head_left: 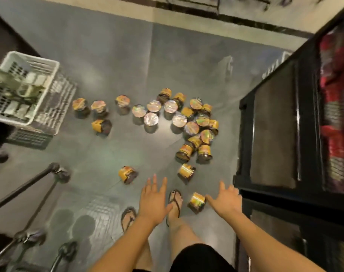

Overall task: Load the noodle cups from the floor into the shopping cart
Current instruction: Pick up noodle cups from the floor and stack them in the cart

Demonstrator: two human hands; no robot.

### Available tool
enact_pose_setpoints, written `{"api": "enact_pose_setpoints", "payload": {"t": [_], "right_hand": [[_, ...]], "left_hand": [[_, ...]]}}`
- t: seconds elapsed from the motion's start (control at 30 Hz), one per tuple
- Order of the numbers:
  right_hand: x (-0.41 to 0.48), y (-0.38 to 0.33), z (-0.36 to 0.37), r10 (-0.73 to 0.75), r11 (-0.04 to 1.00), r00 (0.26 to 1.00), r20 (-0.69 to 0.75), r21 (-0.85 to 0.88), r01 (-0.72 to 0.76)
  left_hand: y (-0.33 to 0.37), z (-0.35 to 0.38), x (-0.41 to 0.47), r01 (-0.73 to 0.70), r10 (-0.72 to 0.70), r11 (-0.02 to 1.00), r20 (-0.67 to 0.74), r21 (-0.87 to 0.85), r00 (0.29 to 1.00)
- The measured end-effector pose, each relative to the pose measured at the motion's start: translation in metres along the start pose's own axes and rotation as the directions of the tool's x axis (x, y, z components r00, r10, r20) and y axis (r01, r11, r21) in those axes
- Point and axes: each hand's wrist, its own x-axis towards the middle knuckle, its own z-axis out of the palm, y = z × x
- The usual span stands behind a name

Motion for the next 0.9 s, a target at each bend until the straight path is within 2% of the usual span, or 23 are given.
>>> {"api": "enact_pose_setpoints", "payload": {"t": [0.2, 0.37, 0.5, 0.7, 0.9], "right_hand": [[0.084, 0.043, 0.026, 0.094, 0.991, 0.995, 0.035, 0.089, -0.096], [0.191, 0.047, 0.078, 0.109, 0.976, 0.993, 0.043, 0.185, -0.115], [0.302, 0.041, 0.136, 0.035, 0.974, 0.997, -0.062, 0.224, -0.020], [0.465, 0.038, 0.215, -0.113, 0.958, 0.981, -0.159, 0.245, 0.150], [0.578, 0.052, 0.257, -0.275, 0.928, 0.928, -0.250, 0.182, 0.324]], "left_hand": [[0.032, 0.017, 0.096, -0.096, 0.093, 0.990, 0.040, 0.100, 0.995], [0.032, 0.073, 0.215, -0.154, 0.143, 0.973, 0.073, 0.174, 0.987], [0.025, 0.141, 0.329, -0.203, 0.196, 0.958, 0.054, 0.201, 0.979], [-0.002, 0.237, 0.492, -0.311, 0.322, 0.937, -0.048, 0.159, 0.946], [-0.026, 0.296, 0.602, -0.533, 0.561, 0.825, -0.167, 0.185, 0.811]]}}
